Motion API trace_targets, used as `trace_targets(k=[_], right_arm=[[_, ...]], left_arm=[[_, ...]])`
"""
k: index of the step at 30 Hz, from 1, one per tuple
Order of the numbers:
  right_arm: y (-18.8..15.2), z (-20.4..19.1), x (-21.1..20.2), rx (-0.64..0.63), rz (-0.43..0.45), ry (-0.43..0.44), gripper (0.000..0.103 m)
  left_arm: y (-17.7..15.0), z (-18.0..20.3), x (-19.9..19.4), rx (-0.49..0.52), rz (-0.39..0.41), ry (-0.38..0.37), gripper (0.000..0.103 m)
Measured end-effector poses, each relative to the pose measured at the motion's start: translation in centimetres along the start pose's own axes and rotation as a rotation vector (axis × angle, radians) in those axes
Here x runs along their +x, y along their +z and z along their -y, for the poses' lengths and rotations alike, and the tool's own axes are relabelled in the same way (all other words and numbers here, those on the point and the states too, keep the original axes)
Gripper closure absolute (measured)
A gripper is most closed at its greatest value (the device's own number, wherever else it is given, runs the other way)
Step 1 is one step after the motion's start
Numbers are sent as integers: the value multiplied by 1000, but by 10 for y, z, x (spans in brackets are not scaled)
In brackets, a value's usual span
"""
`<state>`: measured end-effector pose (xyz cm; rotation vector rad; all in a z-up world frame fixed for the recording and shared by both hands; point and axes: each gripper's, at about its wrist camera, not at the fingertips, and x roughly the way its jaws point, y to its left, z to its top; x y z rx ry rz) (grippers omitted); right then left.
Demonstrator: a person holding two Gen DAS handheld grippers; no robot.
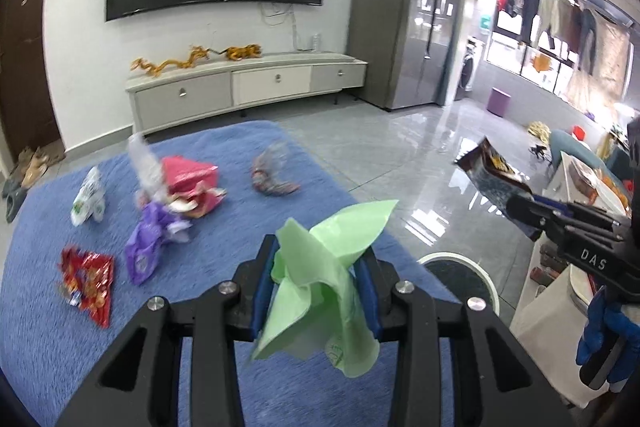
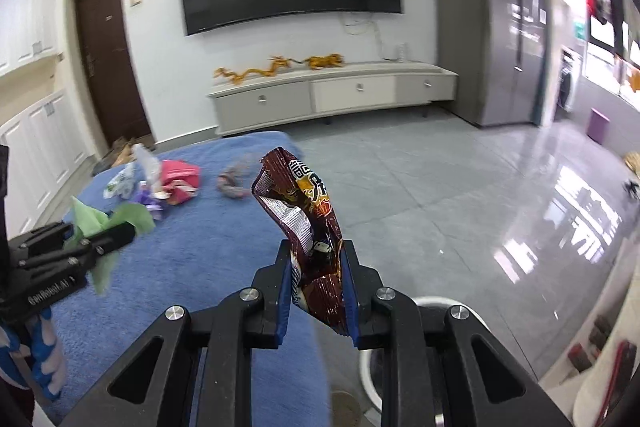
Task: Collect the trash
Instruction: 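Carry both items over the bin and open both tools to drop them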
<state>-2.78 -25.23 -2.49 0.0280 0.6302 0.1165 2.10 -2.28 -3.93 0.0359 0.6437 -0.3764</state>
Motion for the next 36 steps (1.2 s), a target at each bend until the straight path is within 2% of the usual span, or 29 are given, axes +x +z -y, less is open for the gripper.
trace_targets(k=[6, 13, 23, 31, 34, 36], right_arm=[[-26, 52, -8, 111, -42, -85, 82], [-59, 103, -10, 225, -113, -143, 82], [-86, 160, 10, 356, -187, -151, 82], [-98, 183, 31, 417, -239, -136, 79], [-100, 191, 40, 433, -256, -132, 76], [-104, 193, 44, 443, -263, -131, 73]], left_arm=[[13, 41, 19, 82, -21, -65, 67], [21, 102, 51, 189, -76, -128, 67], [21, 180, 109, 272, -199, -202, 65], [11, 213, 152, 290, -294, -242, 64], [9, 219, 164, 283, -322, -261, 60], [9, 222, 172, 277, -335, -275, 52]])
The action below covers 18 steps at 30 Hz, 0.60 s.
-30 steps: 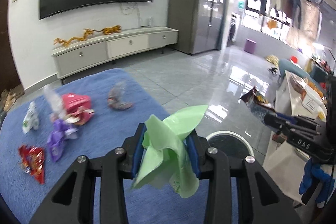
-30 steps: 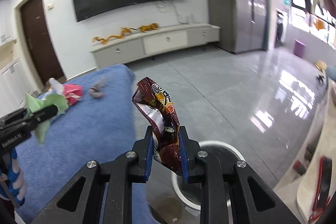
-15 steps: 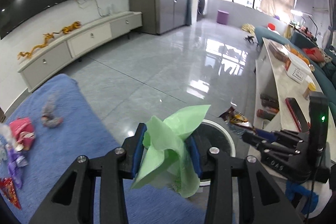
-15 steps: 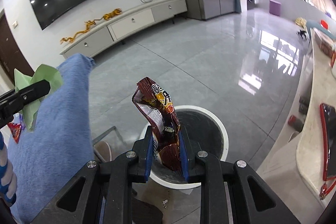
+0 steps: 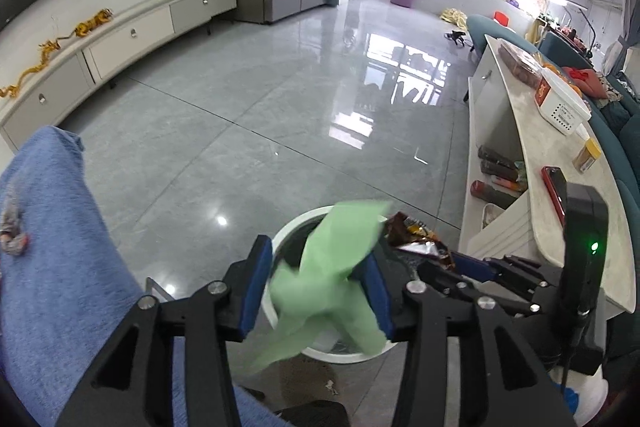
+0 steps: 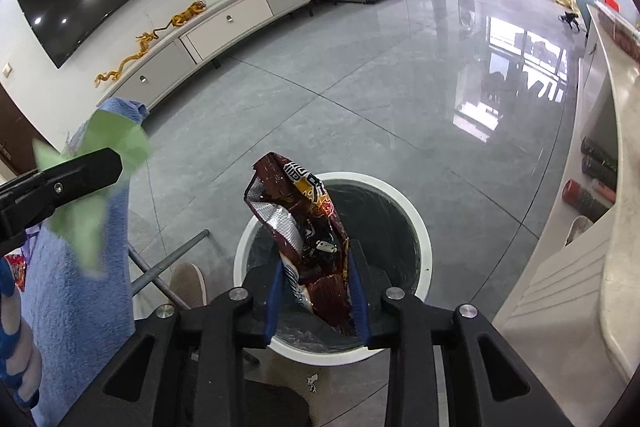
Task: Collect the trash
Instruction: 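Carry both items over the bin and open both tools to drop them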
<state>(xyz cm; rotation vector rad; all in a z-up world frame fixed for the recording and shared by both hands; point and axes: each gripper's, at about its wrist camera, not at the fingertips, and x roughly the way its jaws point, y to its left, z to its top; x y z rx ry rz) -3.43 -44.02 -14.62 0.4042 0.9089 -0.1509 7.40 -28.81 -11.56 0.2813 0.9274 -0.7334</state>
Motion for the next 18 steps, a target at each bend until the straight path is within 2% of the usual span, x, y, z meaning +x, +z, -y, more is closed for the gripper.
trace_targets(k=[2, 4, 9, 18], right_arm=[[1, 4, 3, 8, -7, -3, 69], [2, 6, 6, 15, -10, -8, 63], [2, 9, 8, 29, -12, -19, 56], [3, 4, 2, 19, 3, -25, 55]], left_arm=[[3, 2, 6, -3, -5, -18, 46], [5, 3, 9, -1, -8, -28, 46], [7, 5, 16, 0, -20, -32, 46], [4, -1, 2, -4, 5, 1, 46]])
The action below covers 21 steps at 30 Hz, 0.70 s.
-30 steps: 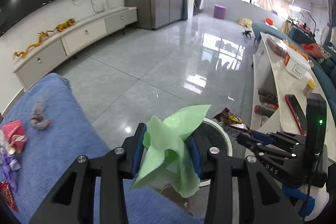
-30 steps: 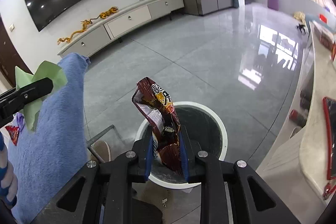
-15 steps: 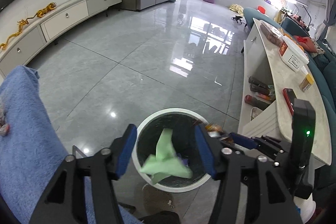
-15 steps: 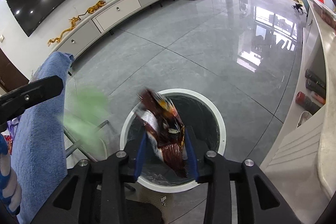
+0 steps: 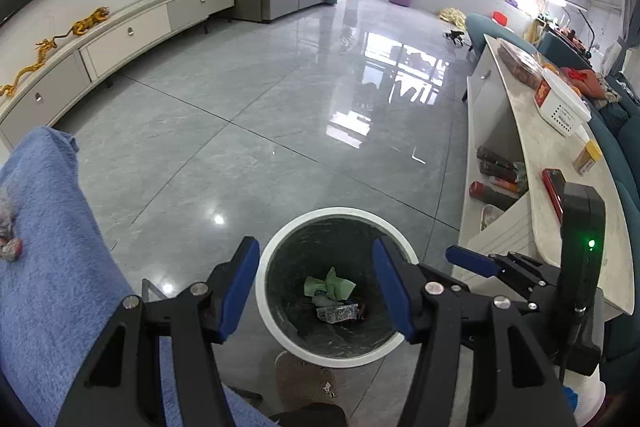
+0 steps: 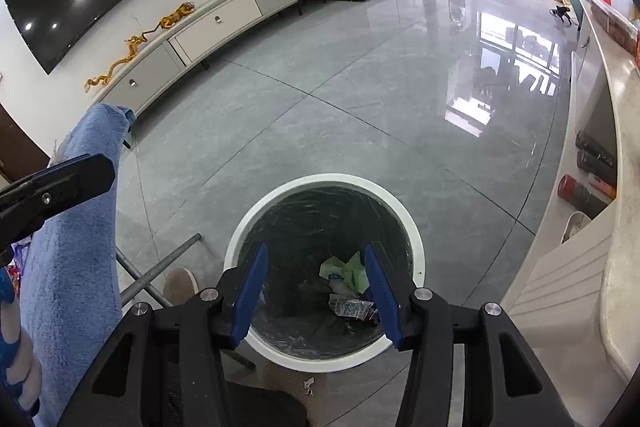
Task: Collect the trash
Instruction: 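Carry both items over the bin and open both tools to drop them, then move both tools back toward the rug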
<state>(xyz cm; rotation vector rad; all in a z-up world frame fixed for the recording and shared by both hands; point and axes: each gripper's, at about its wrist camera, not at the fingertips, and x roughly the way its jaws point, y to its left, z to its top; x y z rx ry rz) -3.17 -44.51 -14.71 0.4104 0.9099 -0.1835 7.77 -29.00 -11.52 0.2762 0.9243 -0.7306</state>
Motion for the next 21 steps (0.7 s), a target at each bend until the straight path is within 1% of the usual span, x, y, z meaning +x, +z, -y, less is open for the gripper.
trace_targets(k=[5, 10, 21], right_arm=[[2, -9, -14, -12, 31, 1, 55], [2, -21, -27, -32, 61, 5, 55], [6, -73, -59, -125, 122, 26, 55]], left_arm=[[-8, -12, -20, -22, 27, 26, 46], [-21, -28, -44, -65, 51, 46, 46], [-49, -67, -104, -141, 136, 103, 46]])
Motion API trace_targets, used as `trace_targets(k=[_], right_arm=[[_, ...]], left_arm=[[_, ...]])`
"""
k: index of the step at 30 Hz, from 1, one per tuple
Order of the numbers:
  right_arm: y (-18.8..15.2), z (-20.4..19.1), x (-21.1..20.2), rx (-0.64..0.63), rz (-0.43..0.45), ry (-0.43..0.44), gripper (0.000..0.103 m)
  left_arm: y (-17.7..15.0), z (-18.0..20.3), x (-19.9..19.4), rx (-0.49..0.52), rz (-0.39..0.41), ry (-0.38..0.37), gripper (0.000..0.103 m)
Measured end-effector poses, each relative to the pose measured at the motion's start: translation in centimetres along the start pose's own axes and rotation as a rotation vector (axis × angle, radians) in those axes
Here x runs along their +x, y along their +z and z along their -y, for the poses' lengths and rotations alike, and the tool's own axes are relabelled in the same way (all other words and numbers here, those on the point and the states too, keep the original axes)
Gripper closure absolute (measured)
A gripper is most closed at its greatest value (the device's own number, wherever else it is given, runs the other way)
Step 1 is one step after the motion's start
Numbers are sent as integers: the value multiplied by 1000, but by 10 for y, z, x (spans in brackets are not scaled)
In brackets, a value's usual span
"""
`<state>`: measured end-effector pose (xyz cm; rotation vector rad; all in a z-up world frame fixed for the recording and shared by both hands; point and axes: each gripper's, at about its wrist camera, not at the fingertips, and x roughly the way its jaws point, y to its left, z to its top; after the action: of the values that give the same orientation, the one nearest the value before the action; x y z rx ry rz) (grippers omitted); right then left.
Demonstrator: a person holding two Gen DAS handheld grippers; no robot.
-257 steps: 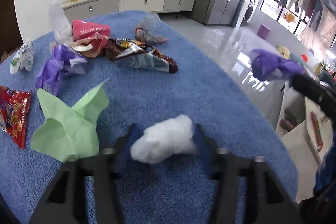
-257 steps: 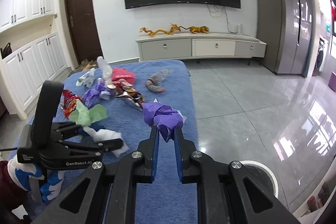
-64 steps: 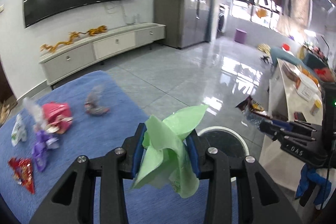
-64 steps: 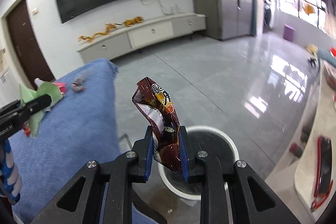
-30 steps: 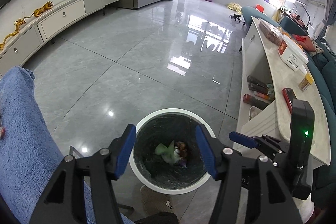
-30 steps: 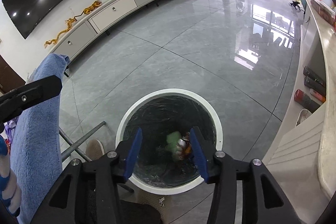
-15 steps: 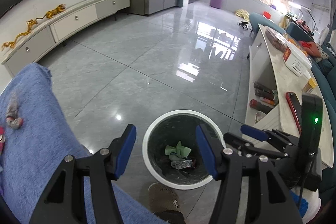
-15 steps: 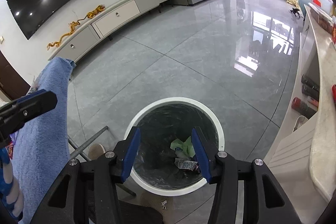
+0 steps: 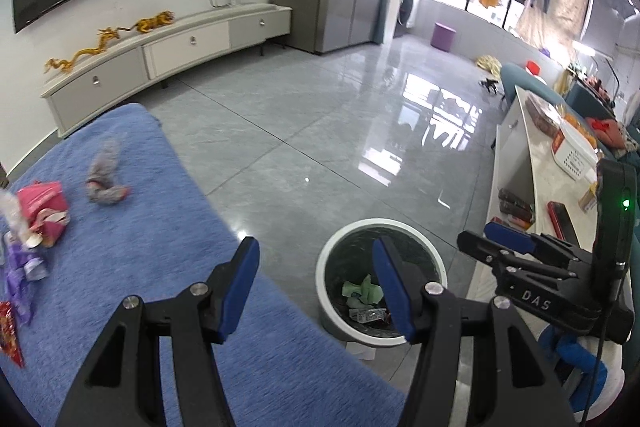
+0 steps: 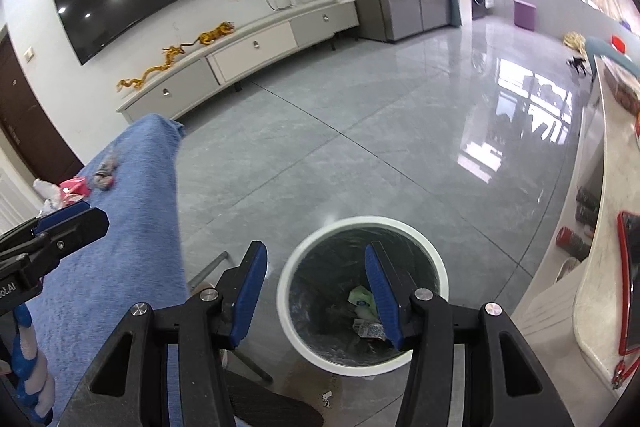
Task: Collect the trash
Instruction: 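Move both tools back toward the rug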
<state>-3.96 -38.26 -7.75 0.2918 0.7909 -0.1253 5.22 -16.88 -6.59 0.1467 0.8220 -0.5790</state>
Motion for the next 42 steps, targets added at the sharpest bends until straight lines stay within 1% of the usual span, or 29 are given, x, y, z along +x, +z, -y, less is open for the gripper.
trace_targets(k=[6, 15, 19, 23, 29, 38, 42], right_arm=[[6, -36, -16, -75, 24, 13, 55], [13, -96, -39, -206, 64, 45, 55], [13, -122, -45, -258, 76, 73, 54], [12, -143, -47, -295, 78, 105, 54], [10, -162, -42, -332, 71, 122, 54], [7, -174, -23, -354, 22, 132, 54], [9, -179, -12, -363, 4, 134, 54]], left_arm=[[-9, -29, -34, -52, 53, 26, 46], [-27, -75, -81, -139, 135, 87, 46], [-36, -92, -96, -178, 161, 111, 46], [-46, -106, -106, -208, 170, 134, 46], [-55, -122, -109, -242, 165, 156, 46], [-64, -134, -84, -267, 114, 139, 46], [-64, -147, -76, -301, 108, 148, 46]])
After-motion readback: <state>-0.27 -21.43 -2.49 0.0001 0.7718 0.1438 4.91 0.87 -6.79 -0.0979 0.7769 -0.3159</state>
